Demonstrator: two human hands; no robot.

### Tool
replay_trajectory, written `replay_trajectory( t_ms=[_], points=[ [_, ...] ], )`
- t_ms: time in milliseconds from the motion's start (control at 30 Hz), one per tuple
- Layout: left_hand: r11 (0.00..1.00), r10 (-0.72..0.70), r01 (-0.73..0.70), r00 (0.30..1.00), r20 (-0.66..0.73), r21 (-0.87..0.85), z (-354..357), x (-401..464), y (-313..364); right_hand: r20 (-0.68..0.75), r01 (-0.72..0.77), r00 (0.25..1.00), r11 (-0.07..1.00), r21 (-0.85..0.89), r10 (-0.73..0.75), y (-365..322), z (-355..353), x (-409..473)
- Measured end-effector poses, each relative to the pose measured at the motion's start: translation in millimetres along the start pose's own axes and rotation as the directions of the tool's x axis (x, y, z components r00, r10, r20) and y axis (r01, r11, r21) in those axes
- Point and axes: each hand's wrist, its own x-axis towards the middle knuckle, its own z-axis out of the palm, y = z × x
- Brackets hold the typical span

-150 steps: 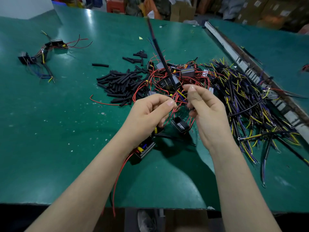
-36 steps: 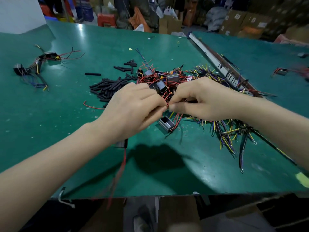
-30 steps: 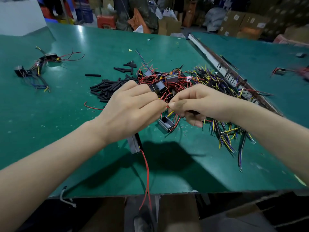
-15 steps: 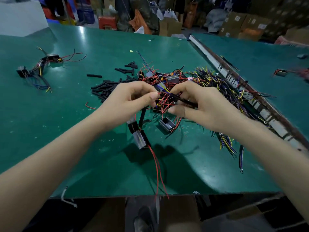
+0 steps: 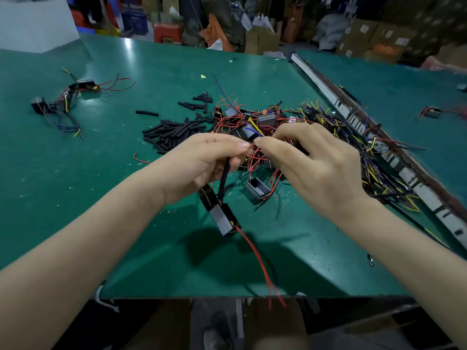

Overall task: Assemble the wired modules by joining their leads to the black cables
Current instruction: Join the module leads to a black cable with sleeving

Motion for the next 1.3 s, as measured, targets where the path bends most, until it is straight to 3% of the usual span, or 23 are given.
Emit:
replay_trajectory(
  t_ms=[267,433,533,633,733,800,867,933,1033,1100,1167,1233,1300],
  points=[
    [0.982,-0.188,0.186,0.973,0.133,0.025,-2,-1,1,0.066,0.124,0.990,0.992,-0.028,-0.122,4,4,-1],
    [0.938,-0.299,0.274,0.949,0.097,0.210,-5,-1,-5,0.192,0.186,0.964,0.982,0.012,-0.185,2,5,-11],
    [0.921,-0.190,0.173,0.982,0.014,0.350,-2,-2,-9,0.269,0.067,0.959,0.992,0.111,-0.095,-3,5,-15],
    [0.896,0.006,0.007,1.000,-0.026,0.444,0,-3,-12,0.327,-0.172,0.942,0.943,0.286,0.073,-3,6,-17],
    [0.874,0.067,-0.022,0.995,-0.075,0.485,-2,-6,-18,0.444,-0.452,0.861,0.773,0.444,0.248,-2,11,-21],
    [0.855,0.077,-0.027,0.994,-0.075,0.518,-5,-8,-23,0.532,-0.637,0.754,0.627,0.449,0.385,-7,16,-27],
    [0.780,0.131,-0.044,0.987,-0.095,0.624,-6,-8,-31,0.559,-0.719,0.686,0.550,0.425,0.465,-15,21,-33],
    [0.685,0.247,-0.055,0.956,-0.161,0.726,-7,-5,-41,0.516,-0.713,0.691,0.597,0.368,0.507,-20,27,-40],
    [0.731,0.365,-0.101,0.893,-0.262,0.674,-11,-3,-55,0.398,-0.677,0.697,0.731,0.091,0.596,-24,33,-51],
    [0.774,0.414,-0.160,0.860,-0.298,0.612,-18,-2,-58,0.319,-0.763,0.612,0.646,-0.002,0.724,-22,34,-59],
    [0.791,0.449,-0.202,0.833,-0.323,0.578,-25,0,-60,0.226,-0.875,0.482,0.480,0.067,0.847,-19,34,-64],
    [0.753,0.478,-0.206,0.824,-0.305,0.625,-28,1,-63,0.161,-0.911,0.400,0.373,0.174,0.902,-16,34,-65],
    [0.678,0.516,-0.200,0.815,-0.264,0.708,-27,1,-67,0.138,-0.919,0.363,0.330,0.217,0.921,-17,34,-64]
  ],
)
